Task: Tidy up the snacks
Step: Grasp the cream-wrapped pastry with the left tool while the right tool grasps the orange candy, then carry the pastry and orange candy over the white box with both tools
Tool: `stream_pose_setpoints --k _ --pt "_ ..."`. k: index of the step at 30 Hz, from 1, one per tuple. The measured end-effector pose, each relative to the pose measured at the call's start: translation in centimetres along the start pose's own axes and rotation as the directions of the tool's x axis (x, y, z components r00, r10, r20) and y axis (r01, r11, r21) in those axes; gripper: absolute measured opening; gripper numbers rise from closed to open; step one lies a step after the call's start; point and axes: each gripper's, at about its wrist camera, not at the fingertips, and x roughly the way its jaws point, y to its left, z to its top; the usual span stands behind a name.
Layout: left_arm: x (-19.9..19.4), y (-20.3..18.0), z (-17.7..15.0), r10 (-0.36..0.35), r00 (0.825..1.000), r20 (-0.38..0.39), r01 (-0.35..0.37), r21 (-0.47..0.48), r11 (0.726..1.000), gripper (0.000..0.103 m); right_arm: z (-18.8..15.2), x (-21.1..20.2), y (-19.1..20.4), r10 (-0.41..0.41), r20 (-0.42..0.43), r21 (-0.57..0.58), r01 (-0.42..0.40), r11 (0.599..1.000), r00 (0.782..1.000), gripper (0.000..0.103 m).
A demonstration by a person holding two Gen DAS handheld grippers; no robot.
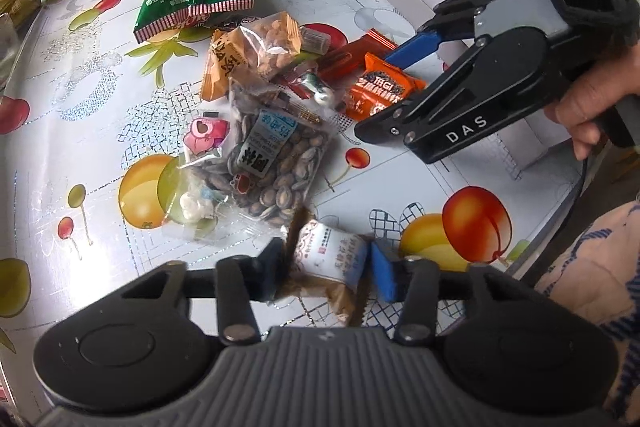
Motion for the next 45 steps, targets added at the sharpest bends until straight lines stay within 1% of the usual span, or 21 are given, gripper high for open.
stream_pose_setpoints --k 2,6,10,14,19,30,38,45 --pt "-0.1 0.0 0.0 -0.005 1.0 -0.001 0.005 -0.001 1.0 0.04 0.0 0.0 0.0 0.009 0.002 0.011 -0.009 1.0 1.0 0.063" --pt "-0.3 0.0 0.0 -0.007 1.0 -0.001 0.007 -0.003 1.0 0.038 0.1 -0.1 -0.1 0.014 0.007 0.023 -0.014 1.0 1.0 0.057" --pt "-0.8 0.0 0.1 -0.008 1.0 0.02 0.008 -0.008 1.0 0.036 0.1 -0.4 -0.3 0.014 0.022 0.042 -0.015 0.999 1.0 0.046" --pt "-1.4 0.1 0.4 -0.002 0.999 0.039 0.002 -0.013 1.0 0.035 0.1 -0.6 -0.6 0.023 0.024 0.068 -0.024 0.997 0.999 0.043" --pt "-2.1 0.2 0.8 0.001 0.998 0.063 0.0 -0.016 1.0 0.035 0.1 -1.2 -0.8 0.029 0.046 0.095 -0.033 0.995 0.999 0.042" --pt "-2.9 -0.3 2.1 0.005 0.996 0.093 -0.007 0.023 1.0 0.035 0.4 -3.3 -1.3 0.01 0.105 0.133 -0.024 0.991 0.994 0.042" --pt "-2.9 -1.0 3.5 -0.005 0.994 0.105 -0.002 0.063 0.998 0.035 0.0 -5.0 -2.2 -0.024 0.143 0.189 -0.004 0.982 0.989 0.042" --pt "-2.7 -1.9 5.4 -0.036 0.992 0.12 0.023 0.109 0.994 0.035 -1.3 -6.5 -3.7 -0.076 0.166 0.259 0.031 0.965 0.983 0.042"
